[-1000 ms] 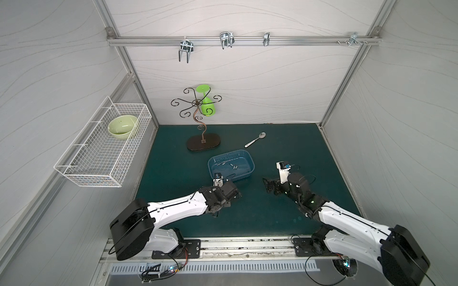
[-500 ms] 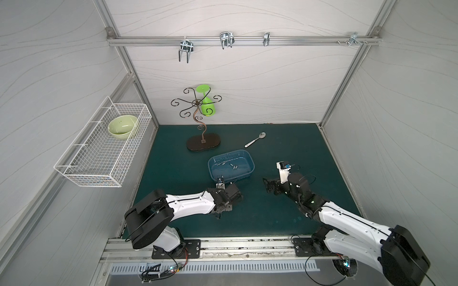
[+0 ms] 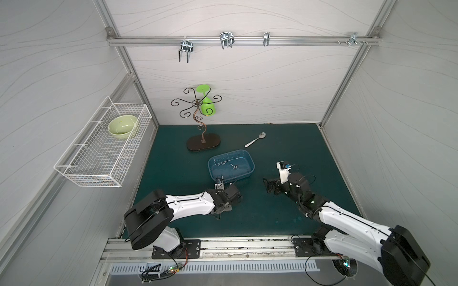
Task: Put the bit on the desktop into the storage box
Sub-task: Pick up the screwdriver bit from the center of the board.
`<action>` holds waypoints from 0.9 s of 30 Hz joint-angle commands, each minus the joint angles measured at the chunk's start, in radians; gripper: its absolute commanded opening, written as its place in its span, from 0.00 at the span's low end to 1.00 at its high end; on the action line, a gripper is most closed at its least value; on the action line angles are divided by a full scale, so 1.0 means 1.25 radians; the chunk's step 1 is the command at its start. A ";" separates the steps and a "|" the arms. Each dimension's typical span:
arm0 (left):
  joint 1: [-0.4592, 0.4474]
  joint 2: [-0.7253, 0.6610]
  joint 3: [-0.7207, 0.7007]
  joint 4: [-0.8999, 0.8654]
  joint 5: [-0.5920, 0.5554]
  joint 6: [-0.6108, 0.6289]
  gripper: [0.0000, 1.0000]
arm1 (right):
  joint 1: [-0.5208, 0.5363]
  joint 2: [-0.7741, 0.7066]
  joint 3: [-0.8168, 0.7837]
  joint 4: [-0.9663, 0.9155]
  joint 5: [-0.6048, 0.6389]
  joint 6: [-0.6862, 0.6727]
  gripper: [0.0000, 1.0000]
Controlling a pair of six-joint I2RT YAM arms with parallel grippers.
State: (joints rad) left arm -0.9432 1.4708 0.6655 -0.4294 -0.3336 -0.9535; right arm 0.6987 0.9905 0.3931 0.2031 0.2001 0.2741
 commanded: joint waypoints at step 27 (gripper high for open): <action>0.007 -0.181 0.065 -0.058 -0.015 0.077 0.00 | -0.004 -0.002 -0.002 0.020 0.015 0.005 0.99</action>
State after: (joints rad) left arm -0.9401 1.2644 0.6582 -0.4580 -0.3237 -0.9070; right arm 0.6987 1.0180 0.3931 0.2184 0.2039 0.2806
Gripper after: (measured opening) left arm 0.116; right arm 0.987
